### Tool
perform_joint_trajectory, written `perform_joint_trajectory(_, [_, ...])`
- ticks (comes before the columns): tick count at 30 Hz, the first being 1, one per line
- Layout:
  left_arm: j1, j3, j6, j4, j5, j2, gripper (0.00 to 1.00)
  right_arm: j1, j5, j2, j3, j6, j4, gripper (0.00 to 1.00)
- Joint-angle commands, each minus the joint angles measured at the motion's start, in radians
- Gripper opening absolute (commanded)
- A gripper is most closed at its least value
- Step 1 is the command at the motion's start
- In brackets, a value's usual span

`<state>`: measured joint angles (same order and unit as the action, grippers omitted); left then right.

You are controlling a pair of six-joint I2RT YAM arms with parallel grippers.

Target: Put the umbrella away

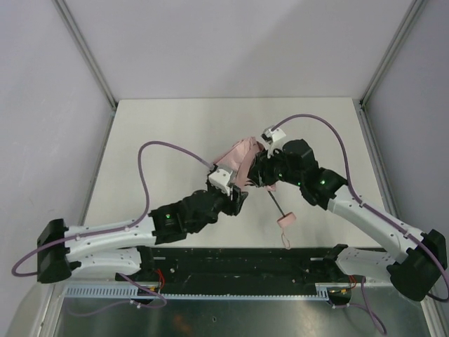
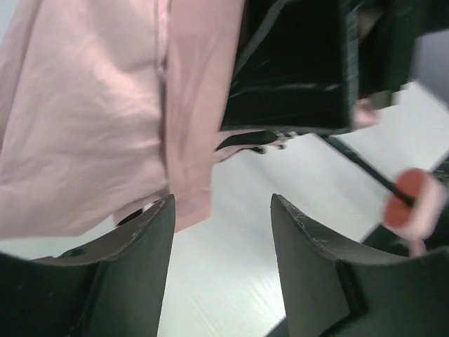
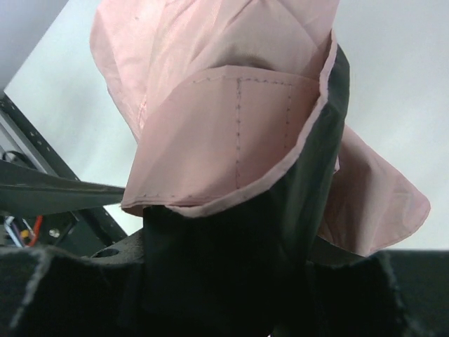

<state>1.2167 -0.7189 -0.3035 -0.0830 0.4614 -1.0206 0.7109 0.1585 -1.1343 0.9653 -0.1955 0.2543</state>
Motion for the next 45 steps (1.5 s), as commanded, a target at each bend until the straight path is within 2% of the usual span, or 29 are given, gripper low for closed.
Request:
perform_joint_trajectory(1, [0.033,-0.045,0.084,-0.044,0.302,-0.061,0.6,-0.005,-0.042,-0.003,0.086,-0.154,0.026,0.0])
perform_joint_trajectory(4, [0.035,-0.076,0.087,-0.042,0.345,-0.109,0.61,-0.004,-0.04,-0.008,0.091,-0.19,0.036,0.0])
perform_joint_trajectory(16, [0.035,-0.22,0.054,-0.001,0.279,-0.263,0.68,0.048,-0.094,-0.009,0.092,-0.227,0.036,0.0])
perform_joint_trajectory(20, [0.034,-0.259,0.075,0.021,0.3,-0.305,0.45,0.073,-0.113,0.0,0.092,-0.222,0.027,0.0])
perform_joint_trajectory(24, [0.033,-0.26,0.109,0.026,0.348,-0.298,0.14,0.087,-0.118,0.013,0.091,-0.18,0.037,0.0])
perform_joint_trajectory(27, [0.033,-0.238,0.14,0.029,0.335,-0.263,0.03,0.087,-0.118,0.021,0.089,-0.102,0.057,0.0])
perform_joint_trajectory(30, [0.025,-0.196,0.166,0.028,0.168,-0.176,0.0,0.061,-0.064,0.051,0.059,0.02,0.048,0.0])
perform_joint_trajectory(35, [-0.05,-0.066,0.152,-0.002,-0.276,0.06,0.0,-0.002,0.158,0.131,-0.016,0.17,-0.034,0.0])
perform_joint_trajectory(39, [-0.151,-0.003,0.088,-0.002,-0.595,0.238,0.0,-0.012,0.236,0.148,-0.033,0.252,-0.03,0.0])
perform_joint_trajectory(42, [-0.224,0.02,0.01,-0.023,-0.786,0.309,0.0,-0.012,0.259,0.168,-0.047,0.287,-0.034,0.0])
perform_joint_trajectory(45, [-0.272,0.024,-0.069,-0.068,-0.982,0.309,0.0,-0.003,0.263,0.189,-0.059,0.306,-0.053,0.0])
